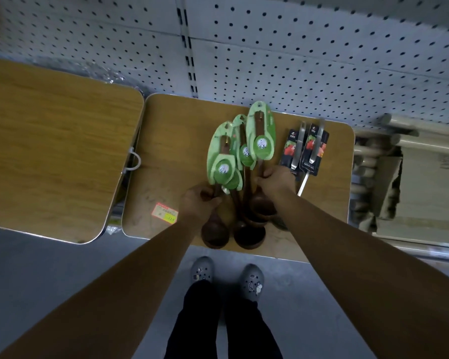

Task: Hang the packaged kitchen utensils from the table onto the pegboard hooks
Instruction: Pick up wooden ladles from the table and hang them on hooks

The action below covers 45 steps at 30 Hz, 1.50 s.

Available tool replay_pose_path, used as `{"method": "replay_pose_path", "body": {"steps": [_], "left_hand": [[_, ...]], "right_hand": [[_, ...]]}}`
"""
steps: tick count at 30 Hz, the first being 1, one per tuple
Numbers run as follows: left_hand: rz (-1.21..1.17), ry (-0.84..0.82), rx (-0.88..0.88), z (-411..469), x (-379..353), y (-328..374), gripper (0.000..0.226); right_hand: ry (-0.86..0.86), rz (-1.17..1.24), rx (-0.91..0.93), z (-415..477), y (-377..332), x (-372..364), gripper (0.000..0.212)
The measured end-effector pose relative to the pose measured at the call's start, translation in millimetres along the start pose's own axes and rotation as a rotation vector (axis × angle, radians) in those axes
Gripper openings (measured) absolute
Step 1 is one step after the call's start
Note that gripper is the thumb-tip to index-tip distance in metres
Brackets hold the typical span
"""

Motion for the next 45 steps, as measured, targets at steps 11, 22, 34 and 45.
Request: {"method": "replay_pose_path", "body": {"steps": [11, 22, 34, 45], "left_hand": [[-0.110, -0.033, -0.132, -38, 60, 44, 0.017], [-0.311, -0.219, -0.120, -136, 49, 121, 0.032], [-0.318, -0.419, -0.318, -259, -13, 201, 0.033], [-0.310, -0.435, -0.319, -374, -145, 206, 0.037]], "right_hand": [[0.076, 0.267, 0.152, -46, -26, 60, 0.026], [0.131, 0.611, 0.065, -176, 45, 117, 0.020], [0.234, 0.771, 0.106, -310, 150, 182, 0.022], [0.296, 0.983, 0.153, -381, 285, 248, 0.019]]}}
Point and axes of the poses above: each hand's wrist, its own z-axis towards the middle knuckle, its own x-axis out of the back of the hand, y = z × x, the point moved 9 cm from there along z, towards the middle knuckle, and after that the axes turned 15 degrees about -z, right-handed, at the moved point
